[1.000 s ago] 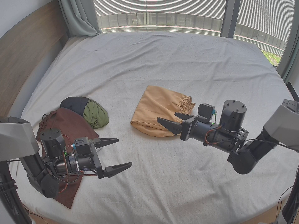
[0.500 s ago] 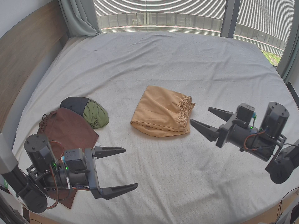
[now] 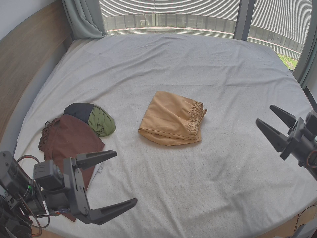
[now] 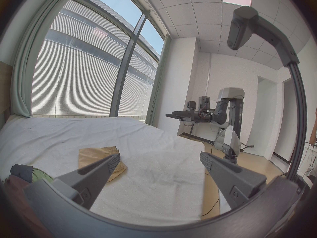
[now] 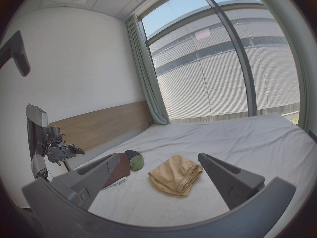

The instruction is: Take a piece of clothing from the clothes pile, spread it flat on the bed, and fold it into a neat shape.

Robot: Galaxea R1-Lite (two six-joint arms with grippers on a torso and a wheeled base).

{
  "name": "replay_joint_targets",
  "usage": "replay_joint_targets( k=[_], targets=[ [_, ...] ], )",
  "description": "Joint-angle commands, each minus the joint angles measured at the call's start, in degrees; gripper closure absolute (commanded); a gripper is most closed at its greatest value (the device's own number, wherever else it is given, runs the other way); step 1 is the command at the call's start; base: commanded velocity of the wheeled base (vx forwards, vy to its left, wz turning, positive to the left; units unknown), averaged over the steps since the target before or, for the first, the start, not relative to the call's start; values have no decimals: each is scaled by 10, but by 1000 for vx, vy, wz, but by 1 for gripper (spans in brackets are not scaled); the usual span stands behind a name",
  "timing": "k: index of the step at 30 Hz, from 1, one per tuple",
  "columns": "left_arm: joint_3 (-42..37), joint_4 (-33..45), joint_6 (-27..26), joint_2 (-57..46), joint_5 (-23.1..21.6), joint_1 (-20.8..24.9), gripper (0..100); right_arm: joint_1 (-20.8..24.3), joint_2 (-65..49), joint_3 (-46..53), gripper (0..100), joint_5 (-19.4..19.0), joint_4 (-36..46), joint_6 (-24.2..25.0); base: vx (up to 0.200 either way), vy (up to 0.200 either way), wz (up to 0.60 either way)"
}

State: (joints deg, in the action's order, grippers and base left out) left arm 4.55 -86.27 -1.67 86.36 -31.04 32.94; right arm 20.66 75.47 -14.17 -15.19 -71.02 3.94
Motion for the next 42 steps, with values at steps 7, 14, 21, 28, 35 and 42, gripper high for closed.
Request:
replay_joint_targets(
  k=[7, 14, 21, 28, 35, 42],
  targets=[
    [-45, 2, 22, -124, 45, -16, 0, -63, -174, 75, 0, -1, 5, -17, 0, 0, 0],
    [-45, 12, 30, -161, 42, -86, 0, -91, -250, 85, 0, -6, 53, -35, 0, 0, 0],
    [-45, 122, 34, -274, 49, -89, 0, -99, -365, 75, 0, -3, 174, -46, 0, 0, 0],
    [-45, 301, 33, -431, 88, -143, 0, -153, -481, 69, 0, -12, 262, -51, 0, 0, 0],
    [-45, 456, 32, -586, 90, -197, 0, -181, -603, 70, 0, -25, 384, -51, 0, 0, 0],
    [-45, 606, 28, -734, 90, -223, 0, -218, -711, 87, 0, -40, 483, -51, 0, 0, 0]
  ],
)
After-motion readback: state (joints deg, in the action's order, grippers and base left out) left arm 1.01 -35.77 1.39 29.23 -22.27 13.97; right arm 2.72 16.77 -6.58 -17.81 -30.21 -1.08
